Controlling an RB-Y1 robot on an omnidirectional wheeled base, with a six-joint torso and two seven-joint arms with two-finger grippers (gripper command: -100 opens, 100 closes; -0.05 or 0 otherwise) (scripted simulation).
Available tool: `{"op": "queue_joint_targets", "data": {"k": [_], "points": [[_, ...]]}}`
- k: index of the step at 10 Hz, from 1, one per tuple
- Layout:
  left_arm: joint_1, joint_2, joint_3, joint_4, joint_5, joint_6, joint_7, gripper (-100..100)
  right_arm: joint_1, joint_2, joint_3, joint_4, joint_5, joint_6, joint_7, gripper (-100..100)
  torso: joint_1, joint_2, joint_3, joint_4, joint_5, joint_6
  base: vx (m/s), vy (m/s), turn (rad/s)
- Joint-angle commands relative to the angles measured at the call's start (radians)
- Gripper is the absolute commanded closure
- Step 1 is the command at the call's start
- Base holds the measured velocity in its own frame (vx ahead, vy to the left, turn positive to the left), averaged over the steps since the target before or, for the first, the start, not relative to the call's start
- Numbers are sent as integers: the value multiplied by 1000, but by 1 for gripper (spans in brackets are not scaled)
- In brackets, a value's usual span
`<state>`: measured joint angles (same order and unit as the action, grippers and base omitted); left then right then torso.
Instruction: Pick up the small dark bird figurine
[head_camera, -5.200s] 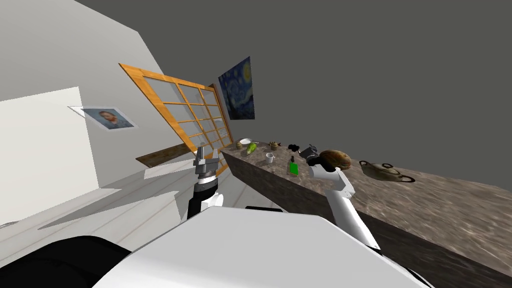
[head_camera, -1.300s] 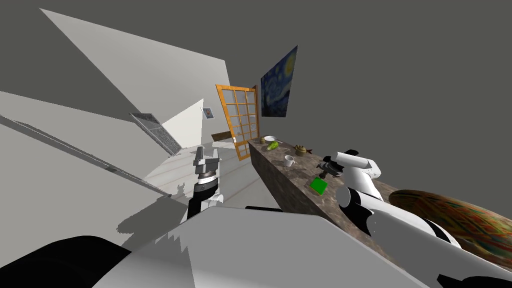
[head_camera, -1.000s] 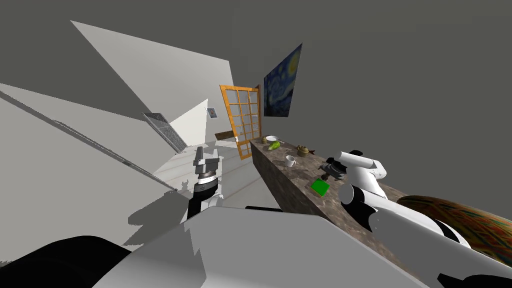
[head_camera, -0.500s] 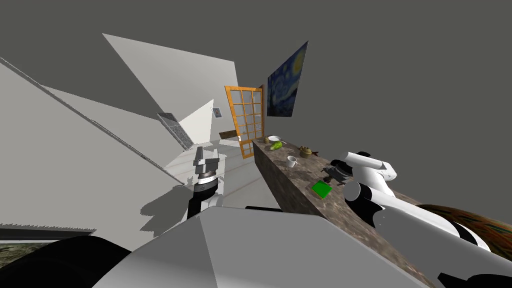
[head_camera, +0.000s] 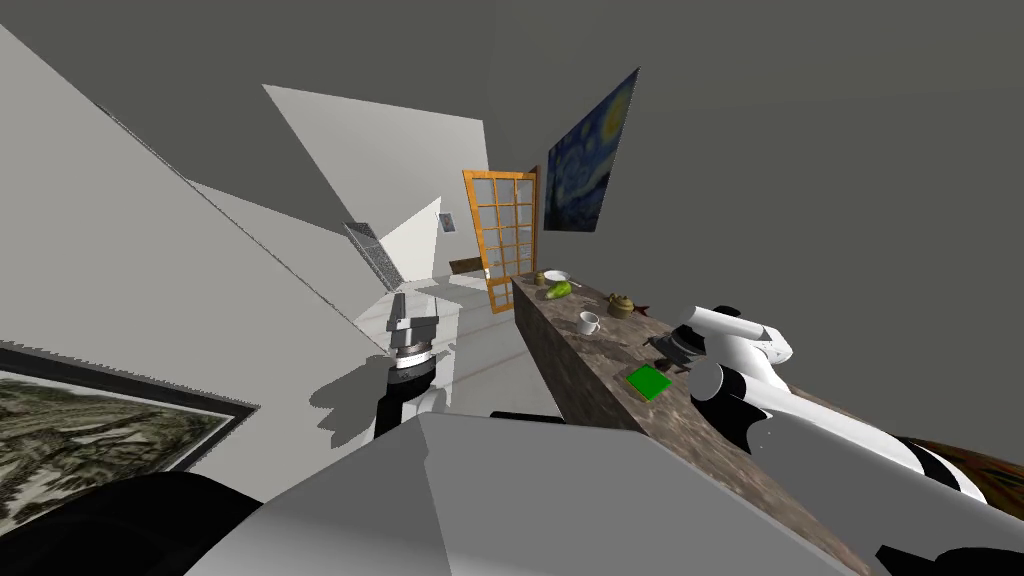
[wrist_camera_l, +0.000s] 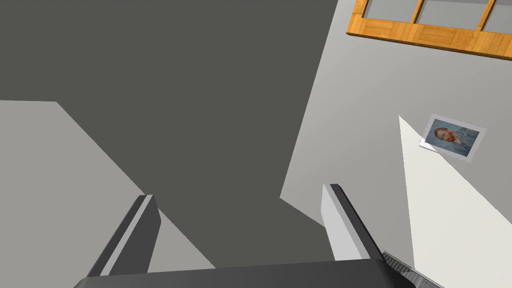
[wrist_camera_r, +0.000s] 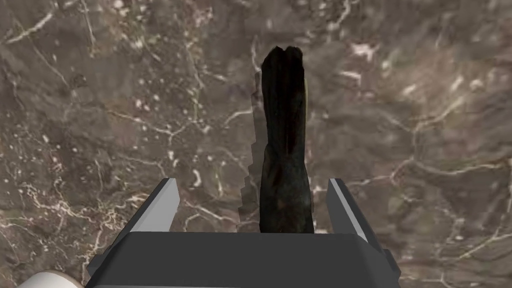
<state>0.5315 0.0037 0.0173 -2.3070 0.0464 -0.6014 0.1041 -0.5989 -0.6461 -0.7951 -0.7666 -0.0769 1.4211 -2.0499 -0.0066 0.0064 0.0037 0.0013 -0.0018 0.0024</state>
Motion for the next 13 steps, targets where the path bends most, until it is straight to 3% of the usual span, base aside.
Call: {"op": "queue_joint_targets", "data": {"k": [1,3,4,5,9,10,11,13], "points": [[0,0,0,0,0,0,0,0,-1,-1,-5,21,11,-24,-32,-100,0,0,0,0,0,0,-144,-73,154],[0,0,0,0,0,0,0,0,-4,-5,-13,56,27,-58,-72,-100,0,2,1,0,0,0,-130,-80,260],[0,0,0,0,0,0,0,0,-4,-5,-11,50,22,-50,-59,-100,0,0,0,0,0,0,-43,-34,35],[0,0,0,0,0,0,0,0,-4,-5,-11,52,23,-53,-63,100,2,-4,-2,0,0,1,-9,-7,-7],[0,0,0,0,0,0,0,0,-3,-6,-13,52,23,-53,-66,100,5,-8,-4,-2,1,-1,-2,-1,-3],[0,0,0,0,0,0,0,0,-3,-6,-13,52,23,-53,-65,0,5,-8,-4,-2,1,-1,0,0,0],[0,0,0,0,0,0,0,0,-2,-2,-8,33,16,-36,-45,100,5,-8,-5,-2,1,-1,69,43,-193],[1,0,0,0,0,0,0,0,2,2,0,-3,1,-2,-5,100,10,-14,-8,-3,2,1,141,85,-300]]}}
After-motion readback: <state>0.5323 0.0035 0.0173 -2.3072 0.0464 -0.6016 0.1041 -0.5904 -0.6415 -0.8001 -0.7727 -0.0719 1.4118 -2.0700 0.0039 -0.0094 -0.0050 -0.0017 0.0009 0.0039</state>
